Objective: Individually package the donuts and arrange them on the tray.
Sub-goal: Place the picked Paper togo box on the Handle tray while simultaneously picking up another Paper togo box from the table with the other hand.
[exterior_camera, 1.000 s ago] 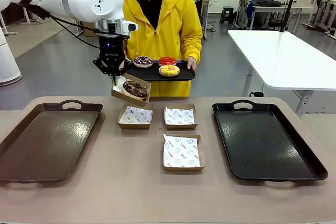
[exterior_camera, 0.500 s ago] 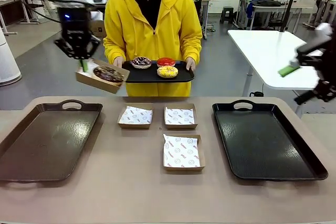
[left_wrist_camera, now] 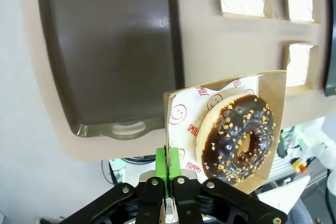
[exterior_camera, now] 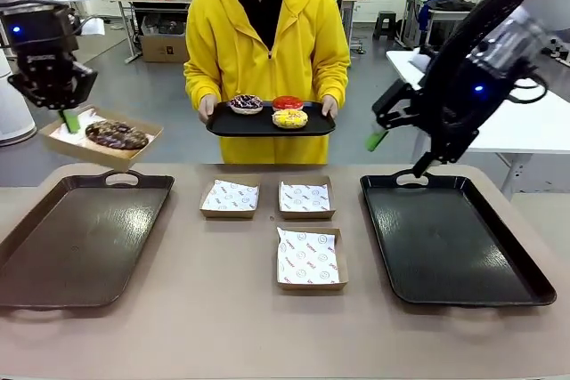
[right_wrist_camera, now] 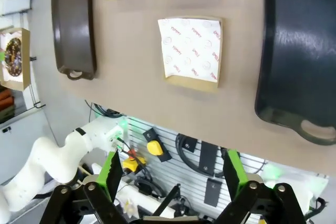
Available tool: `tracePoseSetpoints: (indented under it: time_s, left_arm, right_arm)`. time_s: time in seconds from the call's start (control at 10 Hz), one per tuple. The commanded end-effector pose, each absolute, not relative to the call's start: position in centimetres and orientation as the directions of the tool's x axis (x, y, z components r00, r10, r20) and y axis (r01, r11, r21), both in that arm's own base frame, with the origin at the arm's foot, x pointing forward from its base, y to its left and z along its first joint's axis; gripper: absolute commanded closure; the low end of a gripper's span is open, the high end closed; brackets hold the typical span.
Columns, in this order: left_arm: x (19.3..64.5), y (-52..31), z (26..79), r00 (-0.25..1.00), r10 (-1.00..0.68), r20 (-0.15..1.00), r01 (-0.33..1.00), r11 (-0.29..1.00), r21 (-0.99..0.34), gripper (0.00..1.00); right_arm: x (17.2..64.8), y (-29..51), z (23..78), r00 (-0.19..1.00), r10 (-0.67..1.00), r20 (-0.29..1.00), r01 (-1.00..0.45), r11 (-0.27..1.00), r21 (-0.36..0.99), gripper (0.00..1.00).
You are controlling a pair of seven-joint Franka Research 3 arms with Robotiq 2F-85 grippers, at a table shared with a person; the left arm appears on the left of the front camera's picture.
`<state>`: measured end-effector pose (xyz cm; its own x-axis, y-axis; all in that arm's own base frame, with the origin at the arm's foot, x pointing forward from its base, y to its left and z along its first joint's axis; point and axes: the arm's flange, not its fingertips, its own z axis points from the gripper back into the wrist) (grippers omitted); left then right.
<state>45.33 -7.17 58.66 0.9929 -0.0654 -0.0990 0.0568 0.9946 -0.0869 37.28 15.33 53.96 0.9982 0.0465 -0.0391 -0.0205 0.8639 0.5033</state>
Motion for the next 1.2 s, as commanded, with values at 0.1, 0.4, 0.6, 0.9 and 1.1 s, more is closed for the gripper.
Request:
tracePoseSetpoints:
  time_s: [0.1, 0.4, 0.6, 0.9, 1.1]
  left_arm:
    - [44.7, -4.9, 57.2, 0.994, -0.075, -0.078, 0.070, 0.995, -0.064, 0.99]
    - [45.1, -5.3, 57.5, 0.992, -0.069, -0.110, 0.061, 0.995, -0.074, 0.99]
    - [45.1, -5.3, 57.5, 0.992, -0.069, -0.110, 0.061, 0.995, -0.074, 0.99]
    - [45.1, -6.1, 56.7, 0.999, -0.012, 0.042, 0.013, 0.999, -0.041, 0.99]
    - [41.9, -4.7, 53.4, 0.980, -0.083, 0.180, 0.087, 0.996, -0.010, 0.99]
  right_arm:
    - [37.3, 15.3, 54.0, 0.998, 0.046, -0.039, -0.021, 0.864, 0.503, 0.00]
    - [37.3, 15.3, 54.0, 0.998, 0.046, -0.039, -0.021, 0.864, 0.503, 0.00]
    - [37.3, 15.3, 54.0, 0.998, 0.046, -0.039, -0.021, 0.864, 0.503, 0.00]
    - [37.6, 15.2, 54.0, 0.998, 0.051, -0.033, -0.026, 0.850, 0.525, 0.00]
    - [35.9, 21.2, 52.8, 0.999, 0.049, -0.021, -0.039, 0.942, 0.334, 0.00]
